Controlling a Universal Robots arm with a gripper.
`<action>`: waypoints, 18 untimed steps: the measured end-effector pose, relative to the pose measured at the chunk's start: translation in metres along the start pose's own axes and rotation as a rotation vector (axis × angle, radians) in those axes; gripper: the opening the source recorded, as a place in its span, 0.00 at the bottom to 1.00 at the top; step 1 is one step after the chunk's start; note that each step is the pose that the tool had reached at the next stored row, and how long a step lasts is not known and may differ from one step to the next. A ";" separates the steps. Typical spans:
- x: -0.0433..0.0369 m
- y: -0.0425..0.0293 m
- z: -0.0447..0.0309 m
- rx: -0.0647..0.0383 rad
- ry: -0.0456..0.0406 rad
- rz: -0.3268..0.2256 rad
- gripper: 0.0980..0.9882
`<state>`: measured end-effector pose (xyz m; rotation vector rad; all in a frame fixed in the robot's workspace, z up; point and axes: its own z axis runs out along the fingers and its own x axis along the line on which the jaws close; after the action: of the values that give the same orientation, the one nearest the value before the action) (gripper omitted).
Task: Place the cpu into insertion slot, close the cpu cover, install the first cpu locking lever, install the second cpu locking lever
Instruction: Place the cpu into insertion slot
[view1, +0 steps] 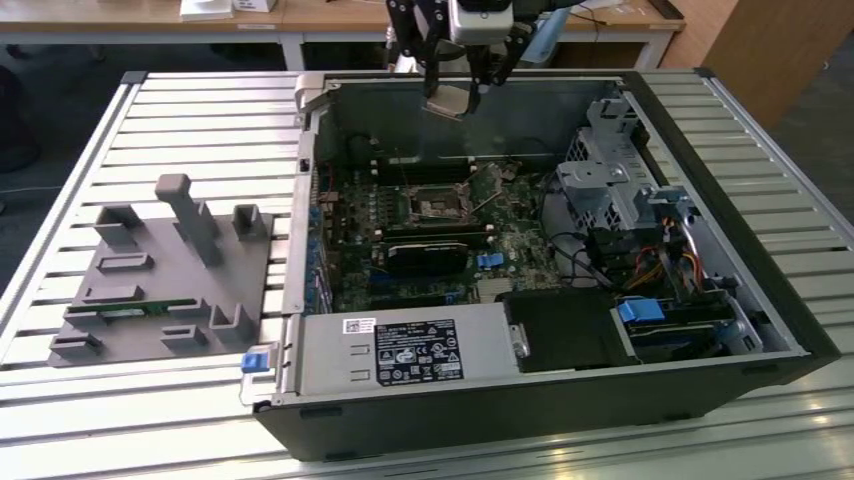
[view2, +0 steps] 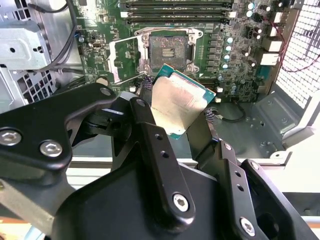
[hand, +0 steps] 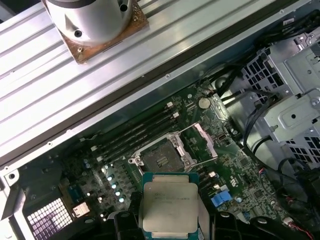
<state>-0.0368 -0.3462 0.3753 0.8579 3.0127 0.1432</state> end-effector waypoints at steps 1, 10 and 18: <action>0.0000 0.0000 0.0000 0.000 -0.0004 0.004 0.48; 0.0000 0.0000 0.0000 -0.001 -0.0042 0.047 0.48; 0.0001 -0.0001 0.0000 -0.002 -0.0077 0.087 0.48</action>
<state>-0.0369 -0.3462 0.3753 0.9867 2.9689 0.1424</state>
